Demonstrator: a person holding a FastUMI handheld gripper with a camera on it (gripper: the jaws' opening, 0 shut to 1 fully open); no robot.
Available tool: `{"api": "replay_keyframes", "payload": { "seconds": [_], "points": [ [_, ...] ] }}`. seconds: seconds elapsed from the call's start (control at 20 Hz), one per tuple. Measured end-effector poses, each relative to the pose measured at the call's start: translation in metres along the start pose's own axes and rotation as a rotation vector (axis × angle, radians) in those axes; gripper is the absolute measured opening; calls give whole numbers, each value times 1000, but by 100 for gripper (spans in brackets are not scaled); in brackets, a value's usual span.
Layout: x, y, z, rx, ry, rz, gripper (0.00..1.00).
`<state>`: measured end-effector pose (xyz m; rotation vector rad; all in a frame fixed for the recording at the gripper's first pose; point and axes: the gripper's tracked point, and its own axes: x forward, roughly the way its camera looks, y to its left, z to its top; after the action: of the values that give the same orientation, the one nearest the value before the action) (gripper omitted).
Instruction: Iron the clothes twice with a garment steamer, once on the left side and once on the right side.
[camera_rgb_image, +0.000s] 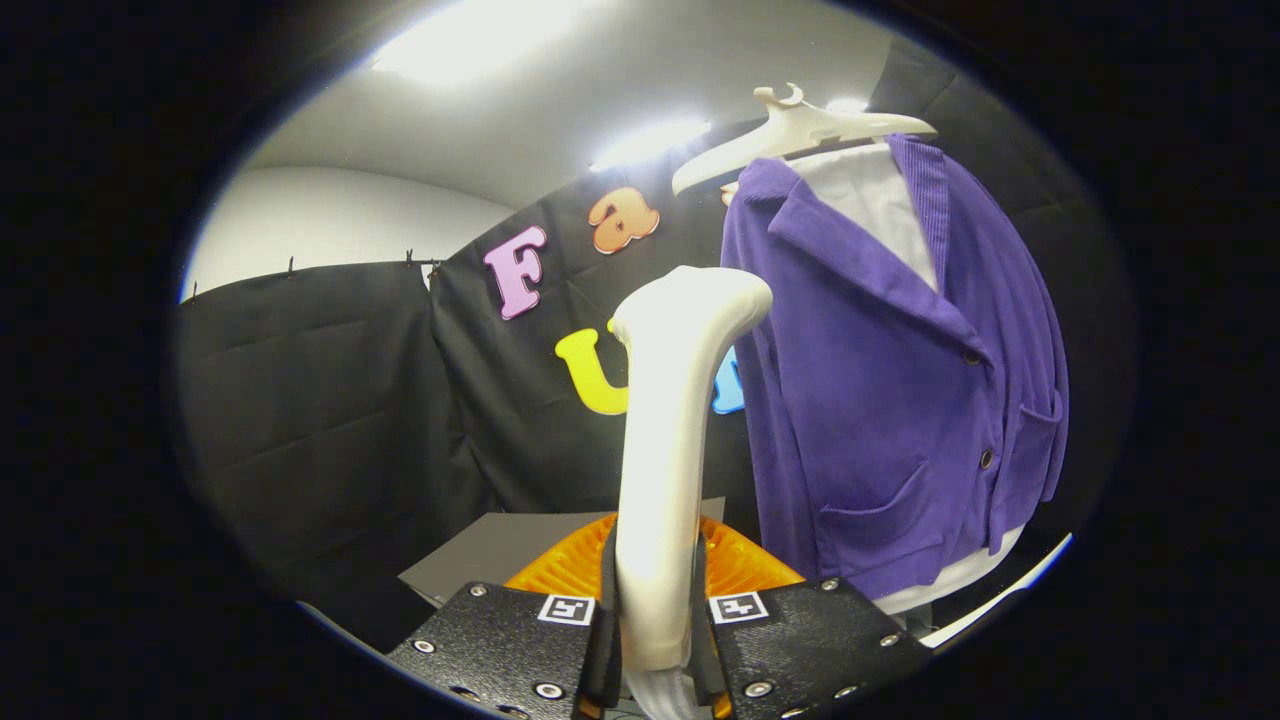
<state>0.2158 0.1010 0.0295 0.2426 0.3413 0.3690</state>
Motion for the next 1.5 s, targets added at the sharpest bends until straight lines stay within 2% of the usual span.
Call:
{"api": "replay_keyframes", "payload": {
  "seconds": [0.1,0.35,0.65,1.5],
  "points": [
    [-9,-15,8,-29,-19,-32,27],
    [6,-53,37,-62,-91,-126,27],
    [27,-92,50,-80,-133,-181,27],
    [13,-131,-58,-24,38,-221,28]
  ]
}}
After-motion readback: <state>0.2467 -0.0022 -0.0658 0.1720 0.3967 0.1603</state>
